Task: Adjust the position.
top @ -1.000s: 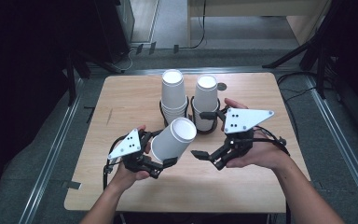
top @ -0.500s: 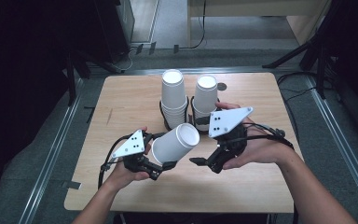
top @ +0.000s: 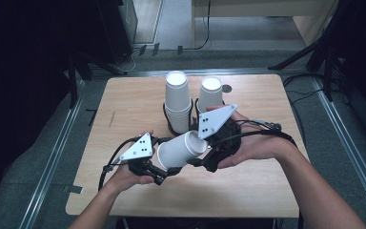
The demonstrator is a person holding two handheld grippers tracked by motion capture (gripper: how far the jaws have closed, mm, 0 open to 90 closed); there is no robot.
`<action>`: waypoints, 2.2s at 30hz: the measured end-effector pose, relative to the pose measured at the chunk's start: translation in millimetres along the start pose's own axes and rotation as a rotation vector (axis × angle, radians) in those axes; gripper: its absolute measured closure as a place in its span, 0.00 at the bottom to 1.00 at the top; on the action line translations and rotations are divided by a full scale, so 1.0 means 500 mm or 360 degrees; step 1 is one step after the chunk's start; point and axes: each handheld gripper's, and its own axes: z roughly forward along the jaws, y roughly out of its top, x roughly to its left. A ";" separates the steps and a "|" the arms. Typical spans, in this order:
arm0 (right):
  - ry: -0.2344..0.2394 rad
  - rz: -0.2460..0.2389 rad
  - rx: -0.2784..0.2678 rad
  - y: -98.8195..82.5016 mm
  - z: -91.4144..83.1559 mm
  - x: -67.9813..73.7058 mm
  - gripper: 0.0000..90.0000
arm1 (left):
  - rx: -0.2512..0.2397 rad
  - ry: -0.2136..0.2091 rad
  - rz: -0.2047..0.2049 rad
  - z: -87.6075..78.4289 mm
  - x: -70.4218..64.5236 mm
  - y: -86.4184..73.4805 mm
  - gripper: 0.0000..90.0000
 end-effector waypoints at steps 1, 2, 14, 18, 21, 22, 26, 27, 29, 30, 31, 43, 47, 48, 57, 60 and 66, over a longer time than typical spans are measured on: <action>-0.0002 -0.0008 0.0018 0.001 0.007 -0.001 0.14 | -0.0003 -0.0003 -0.0003 0.001 -0.001 0.000 0.08; -0.0002 -0.0004 0.0027 0.001 0.012 -0.001 0.14 | -0.0005 -0.0005 -0.0002 0.002 -0.001 0.001 0.08; 0.0038 0.0023 0.0160 -0.005 0.048 -0.005 0.17 | 0.0000 -0.0020 0.0008 0.004 -0.004 -0.001 0.09; 0.0063 0.0026 0.0161 -0.004 0.047 -0.006 0.24 | 0.0031 -0.0020 0.0027 0.006 -0.007 -0.003 0.09; 0.0079 0.0026 0.0179 -0.006 0.047 -0.006 0.25 | 0.0042 -0.0026 0.0032 0.008 -0.008 -0.003 0.09; 0.0079 0.0023 0.0181 -0.006 0.047 -0.006 0.25 | 0.0043 -0.0026 0.0033 0.008 -0.008 -0.003 0.09; 0.0071 0.0008 0.0171 -0.004 0.045 -0.005 0.25 | 0.0018 -0.0021 0.0014 0.007 -0.007 -0.002 0.07; 0.0065 0.0009 0.0164 -0.003 0.043 -0.005 0.25 | 0.0005 -0.0022 -0.0002 0.006 -0.006 -0.001 0.06; 0.0053 0.0005 0.0147 -0.003 0.041 -0.004 0.25 | -0.0012 -0.0025 -0.0031 0.005 -0.003 0.000 0.05; 0.0041 -0.0001 0.0134 -0.003 0.040 -0.003 0.25 | -0.0011 -0.0016 -0.0037 0.005 -0.003 0.000 0.03; 0.0027 -0.0004 0.0118 -0.003 0.039 -0.003 0.25 | -0.0007 -0.0010 -0.0041 0.006 -0.003 -0.001 0.02; -0.0008 0.0067 -0.0083 -0.027 0.014 -0.010 0.25 | -0.0097 0.0021 -0.0132 -0.009 0.003 -0.017 0.00; -0.0031 0.0103 -0.0160 -0.037 0.007 -0.013 0.25 | -0.0175 0.0032 -0.0172 -0.016 0.006 -0.019 0.00; -0.0035 0.0111 -0.0186 -0.039 0.005 -0.014 0.25 | -0.0189 0.0038 -0.0188 -0.018 0.007 -0.021 0.00; -0.0065 0.0192 -0.0382 -0.056 -0.013 -0.023 0.25 | -0.0297 0.0053 -0.0299 -0.019 0.011 -0.046 0.00; -0.0061 0.0226 -0.0445 -0.062 -0.015 -0.026 0.25 | -0.0331 0.0049 -0.0329 -0.014 0.011 -0.053 0.00; -0.0053 0.0254 -0.0508 -0.069 -0.012 -0.026 0.25 | -0.0407 0.0014 -0.0392 -0.003 0.008 -0.057 0.00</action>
